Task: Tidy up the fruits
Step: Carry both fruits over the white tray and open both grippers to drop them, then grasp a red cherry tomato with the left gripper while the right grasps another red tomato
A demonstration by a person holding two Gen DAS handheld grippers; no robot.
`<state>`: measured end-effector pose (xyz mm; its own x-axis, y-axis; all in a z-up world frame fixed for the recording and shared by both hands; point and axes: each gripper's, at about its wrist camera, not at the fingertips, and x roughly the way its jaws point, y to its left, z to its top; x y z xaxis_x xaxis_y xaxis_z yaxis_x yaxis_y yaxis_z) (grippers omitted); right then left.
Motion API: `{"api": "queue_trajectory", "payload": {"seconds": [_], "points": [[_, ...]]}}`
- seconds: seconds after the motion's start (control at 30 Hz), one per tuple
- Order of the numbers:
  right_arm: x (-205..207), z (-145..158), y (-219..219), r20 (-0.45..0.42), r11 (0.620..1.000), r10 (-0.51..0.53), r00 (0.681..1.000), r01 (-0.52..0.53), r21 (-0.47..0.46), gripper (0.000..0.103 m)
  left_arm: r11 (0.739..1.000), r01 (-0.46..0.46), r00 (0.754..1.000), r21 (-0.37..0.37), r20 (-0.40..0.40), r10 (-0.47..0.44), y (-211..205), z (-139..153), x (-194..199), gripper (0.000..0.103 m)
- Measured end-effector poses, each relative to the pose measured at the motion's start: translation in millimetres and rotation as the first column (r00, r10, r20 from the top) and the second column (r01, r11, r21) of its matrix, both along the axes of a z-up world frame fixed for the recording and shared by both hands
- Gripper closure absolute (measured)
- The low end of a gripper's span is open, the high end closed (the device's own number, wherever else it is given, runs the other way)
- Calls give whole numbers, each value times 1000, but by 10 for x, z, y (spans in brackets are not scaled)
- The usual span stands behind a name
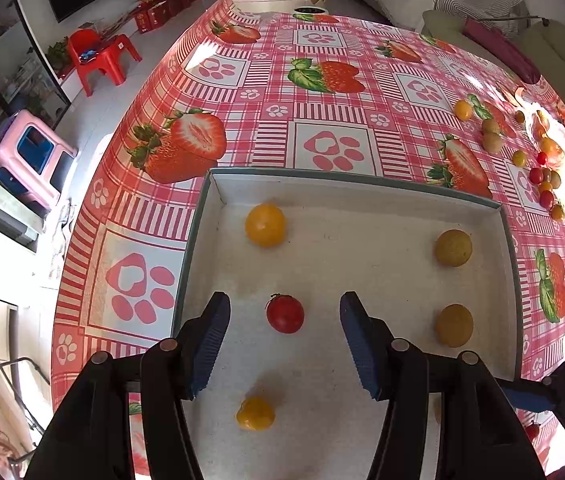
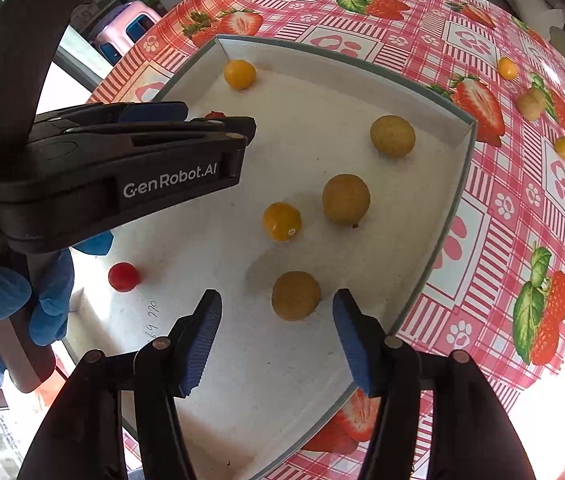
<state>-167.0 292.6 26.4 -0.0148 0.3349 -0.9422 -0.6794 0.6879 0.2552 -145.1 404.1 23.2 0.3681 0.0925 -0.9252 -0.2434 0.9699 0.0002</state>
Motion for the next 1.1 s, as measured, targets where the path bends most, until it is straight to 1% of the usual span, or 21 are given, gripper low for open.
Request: {"api": "queue_trajectory", "payload": {"seconds": [0.03,0.1,0.23,0.27,0.5,0.67,0.83,0.93,1.1], "points": [[-23,46,-8,9,1000,3,1000,-3,12,22,1000,2,1000,4,2,-2,-4,18,4,44],[-39,129,-42,25,1000,1,1000,-2,24,22,1000,8,1000,13,6,-8,-20,61,15,44],[-6,231,-201,17,999,-38,999,37,38,22,999,29,1000,22,11,-29,-114,138,37,44],[70,250,-279,15,998,-52,999,51,39,22,999,34,999,23,12,-35,-148,155,44,44],[244,367,-897,20,985,-175,984,174,11,22,995,95,995,23,20,-95,-465,290,64,44],[379,343,-1401,27,960,-277,961,277,-36,22,986,163,986,28,18,-164,-750,395,49,44],[438,264,-1866,17,931,-354,935,354,-91,22,978,207,978,4,17,-207,-1035,509,-36,44],[448,212,-2059,10,917,-382,924,381,-114,22,973,231,973,-20,13,-231,-1228,569,-118,44],[485,130,-2314,-23,897,-430,903,424,-125,22,959,276,961,-65,1,-276,-1596,623,-331,44]]}}
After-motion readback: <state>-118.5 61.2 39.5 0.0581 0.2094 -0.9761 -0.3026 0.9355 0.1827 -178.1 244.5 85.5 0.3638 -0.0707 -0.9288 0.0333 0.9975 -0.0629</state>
